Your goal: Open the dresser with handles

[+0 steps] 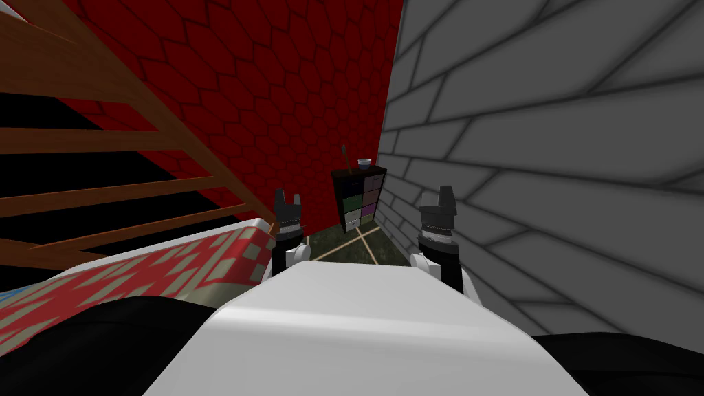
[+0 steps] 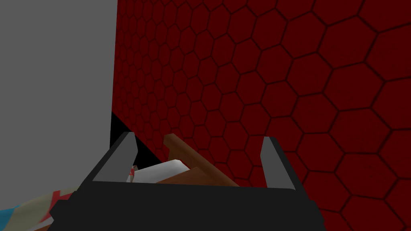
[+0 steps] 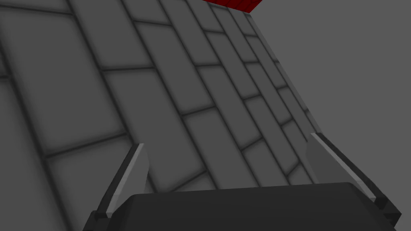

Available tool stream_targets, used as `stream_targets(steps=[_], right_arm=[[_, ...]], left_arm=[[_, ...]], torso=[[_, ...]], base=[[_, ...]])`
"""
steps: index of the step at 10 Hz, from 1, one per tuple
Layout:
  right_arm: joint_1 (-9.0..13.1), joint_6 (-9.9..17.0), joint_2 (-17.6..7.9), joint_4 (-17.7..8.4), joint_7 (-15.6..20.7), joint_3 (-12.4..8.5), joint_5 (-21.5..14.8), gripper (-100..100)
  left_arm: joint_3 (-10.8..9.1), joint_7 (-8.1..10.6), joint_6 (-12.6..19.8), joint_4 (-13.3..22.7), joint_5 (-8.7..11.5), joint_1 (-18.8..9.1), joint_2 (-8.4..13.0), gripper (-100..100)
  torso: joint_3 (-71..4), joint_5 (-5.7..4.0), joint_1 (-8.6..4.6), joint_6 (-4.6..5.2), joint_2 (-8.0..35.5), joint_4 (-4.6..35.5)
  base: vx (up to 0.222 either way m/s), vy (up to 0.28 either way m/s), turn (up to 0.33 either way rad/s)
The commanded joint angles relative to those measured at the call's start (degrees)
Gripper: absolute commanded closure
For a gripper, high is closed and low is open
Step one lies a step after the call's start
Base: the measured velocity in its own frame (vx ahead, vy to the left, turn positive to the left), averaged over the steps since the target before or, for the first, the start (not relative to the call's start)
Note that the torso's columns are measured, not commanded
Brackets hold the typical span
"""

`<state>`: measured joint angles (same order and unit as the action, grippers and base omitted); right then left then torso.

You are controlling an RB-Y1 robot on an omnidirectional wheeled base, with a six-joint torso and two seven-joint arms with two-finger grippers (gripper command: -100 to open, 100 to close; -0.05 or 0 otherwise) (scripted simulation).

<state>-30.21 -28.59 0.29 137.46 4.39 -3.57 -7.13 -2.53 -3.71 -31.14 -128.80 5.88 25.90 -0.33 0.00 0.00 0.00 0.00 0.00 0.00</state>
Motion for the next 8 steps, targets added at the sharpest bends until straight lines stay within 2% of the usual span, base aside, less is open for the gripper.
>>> stream_targets(steps=[1,8], right_arm=[[0.00,0.00,0.00,0.00,0.00,0.00,0.00,0],[0.00,0.00,0.00,0.02,0.00,0.00,0.00,0]], left_arm=[[0.00,0.00,0.00,0.00,0.00,0.00,0.00,0],[0.00,0.00,-0.01,-0.02,0.00,0.00,0.00,0]], torso=[[-4.67,0.00,0.00,0.00,2.32,2.35],[-62.27,0.00,0.00,0.00,31.16,31.14]], base=[[0.000,0.000,0.000],[0.000,0.000,0.000]])
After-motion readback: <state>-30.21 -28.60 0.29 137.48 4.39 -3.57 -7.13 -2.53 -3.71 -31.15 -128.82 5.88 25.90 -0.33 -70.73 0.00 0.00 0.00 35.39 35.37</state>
